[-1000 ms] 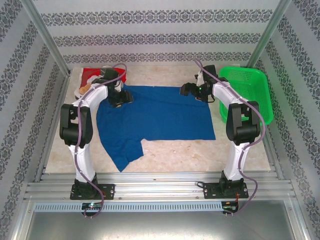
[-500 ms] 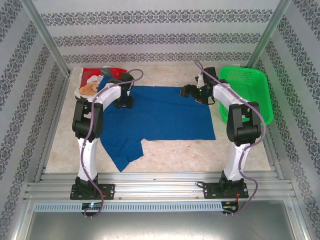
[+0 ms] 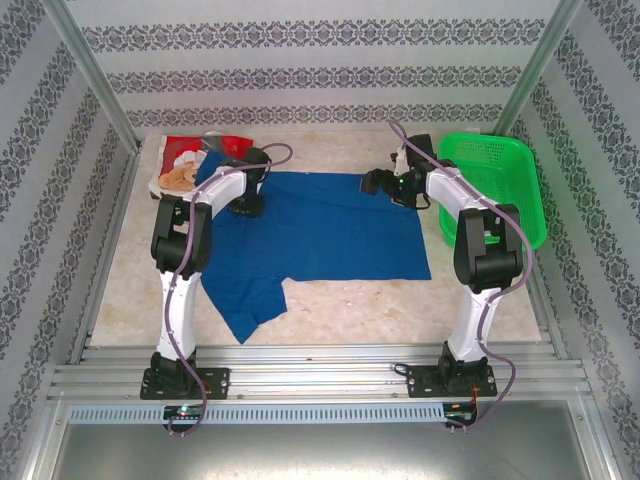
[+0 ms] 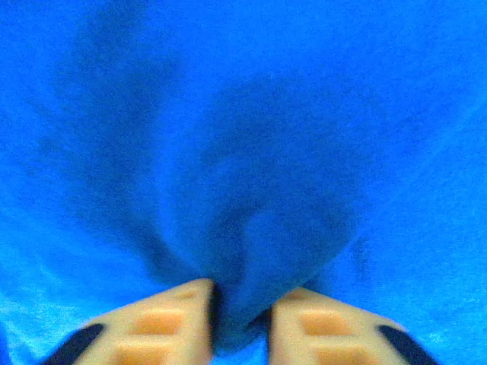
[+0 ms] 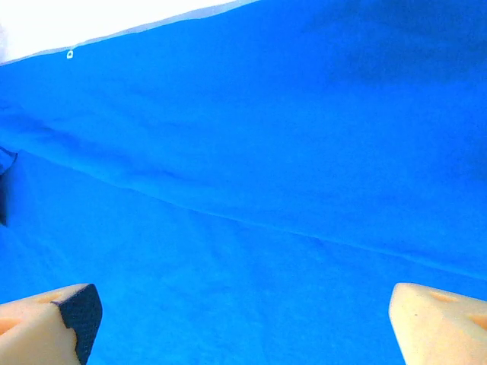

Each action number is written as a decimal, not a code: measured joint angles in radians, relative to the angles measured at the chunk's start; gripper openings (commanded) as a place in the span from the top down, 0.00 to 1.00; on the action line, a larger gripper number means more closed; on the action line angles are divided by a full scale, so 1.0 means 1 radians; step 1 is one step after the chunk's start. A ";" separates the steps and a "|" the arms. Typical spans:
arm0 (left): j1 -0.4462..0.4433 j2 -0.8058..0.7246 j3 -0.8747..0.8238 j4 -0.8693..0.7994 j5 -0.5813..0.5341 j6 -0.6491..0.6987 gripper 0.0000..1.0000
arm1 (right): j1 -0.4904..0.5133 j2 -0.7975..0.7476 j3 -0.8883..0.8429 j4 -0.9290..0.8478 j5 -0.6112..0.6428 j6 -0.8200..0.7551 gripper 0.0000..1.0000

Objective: Fold and stack the t-shirts

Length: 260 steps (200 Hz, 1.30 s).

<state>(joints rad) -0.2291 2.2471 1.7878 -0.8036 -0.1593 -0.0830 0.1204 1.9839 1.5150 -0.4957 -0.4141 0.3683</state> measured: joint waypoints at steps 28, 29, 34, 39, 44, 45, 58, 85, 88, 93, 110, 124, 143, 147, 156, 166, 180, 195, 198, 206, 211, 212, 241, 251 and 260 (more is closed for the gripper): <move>0.000 0.000 0.063 -0.023 0.001 0.020 0.90 | 0.000 0.000 0.000 0.000 0.000 0.002 0.03; 0.000 0.000 0.066 -0.023 0.002 0.021 0.90 | 0.000 -0.001 0.000 0.000 0.000 0.002 0.03; 0.000 0.000 0.074 -0.024 0.003 0.023 0.90 | 0.000 -0.001 0.000 0.000 0.000 0.002 0.03; 0.002 0.000 0.080 -0.024 0.008 0.024 0.91 | 0.000 -0.001 0.000 0.000 0.000 0.002 0.03; 0.002 -0.001 0.082 -0.025 0.013 0.025 0.91 | 0.000 -0.001 0.000 0.000 0.000 0.002 0.03; 0.002 -0.001 0.082 -0.025 0.015 0.025 0.91 | 0.000 -0.001 0.000 0.000 0.000 0.002 0.03; 0.004 -0.002 0.087 -0.037 0.031 0.029 0.91 | 0.000 -0.001 0.000 0.000 0.000 0.002 0.03; 0.021 -0.002 0.126 -0.085 0.067 0.042 0.91 | 0.000 -0.001 0.000 0.000 0.000 0.002 0.03; 0.023 -0.001 0.134 -0.089 0.070 0.045 0.91 | 0.000 -0.001 0.000 0.000 0.000 0.002 0.03; 0.030 0.000 0.152 -0.099 0.076 0.050 0.91 | 0.000 -0.001 0.000 0.000 0.000 0.002 0.03; 0.055 0.008 0.216 -0.121 0.089 0.069 0.92 | 0.000 -0.001 0.000 0.000 0.000 0.002 0.02; 0.071 0.019 0.273 -0.138 0.117 0.085 0.92 | 0.000 -0.001 0.000 0.000 0.000 0.002 0.02; 0.085 0.027 0.316 -0.159 0.158 0.097 0.93 | 0.000 -0.001 0.000 0.000 0.000 0.002 0.02; 0.085 0.027 0.317 -0.164 0.164 0.098 0.94 | 0.000 -0.001 0.000 0.000 0.000 0.002 0.02; 0.085 0.027 0.317 -0.177 0.181 0.098 0.94 | 0.000 -0.001 0.000 0.000 0.000 0.002 0.02; 0.085 0.027 0.314 -0.190 0.204 0.098 0.94 | 0.000 -0.001 0.000 0.000 0.000 0.002 0.02; 0.084 0.022 0.294 -0.205 0.239 0.089 0.95 | 0.000 -0.001 0.000 0.000 0.000 0.002 0.02; 0.084 0.011 0.262 -0.222 0.264 0.071 0.95 | 0.000 -0.001 0.000 0.000 0.000 0.002 0.02; 0.084 0.008 0.255 -0.224 0.266 0.067 0.96 | 0.000 -0.001 0.000 0.000 -0.001 0.002 0.02; 0.084 -0.003 0.233 -0.234 0.278 0.053 0.96 | 0.000 -0.001 0.000 0.000 -0.004 0.002 0.02; 0.084 -0.011 0.220 -0.240 0.287 0.044 0.96 | 0.000 -0.001 0.000 0.000 -0.005 0.002 0.02; 0.084 -0.012 0.218 -0.241 0.288 0.043 0.96 | 0.000 -0.001 0.000 0.000 -0.005 0.002 0.02; 0.084 -0.073 0.161 -0.282 0.341 -0.018 0.97 | 0.000 -0.001 0.000 -0.001 -0.010 0.001 0.02; 0.083 -0.099 0.146 -0.288 0.362 -0.042 0.98 | 0.000 -0.001 0.000 -0.001 -0.014 -0.001 0.02; 0.081 -0.121 0.134 -0.292 0.379 -0.061 0.98 | 0.000 -0.001 0.000 -0.001 -0.014 -0.001 0.02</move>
<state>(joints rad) -0.1482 2.1262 1.9217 -1.0954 0.2199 -0.1444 0.1204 1.9831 1.5154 -0.4965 -0.4286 0.3672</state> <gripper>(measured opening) 0.051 0.980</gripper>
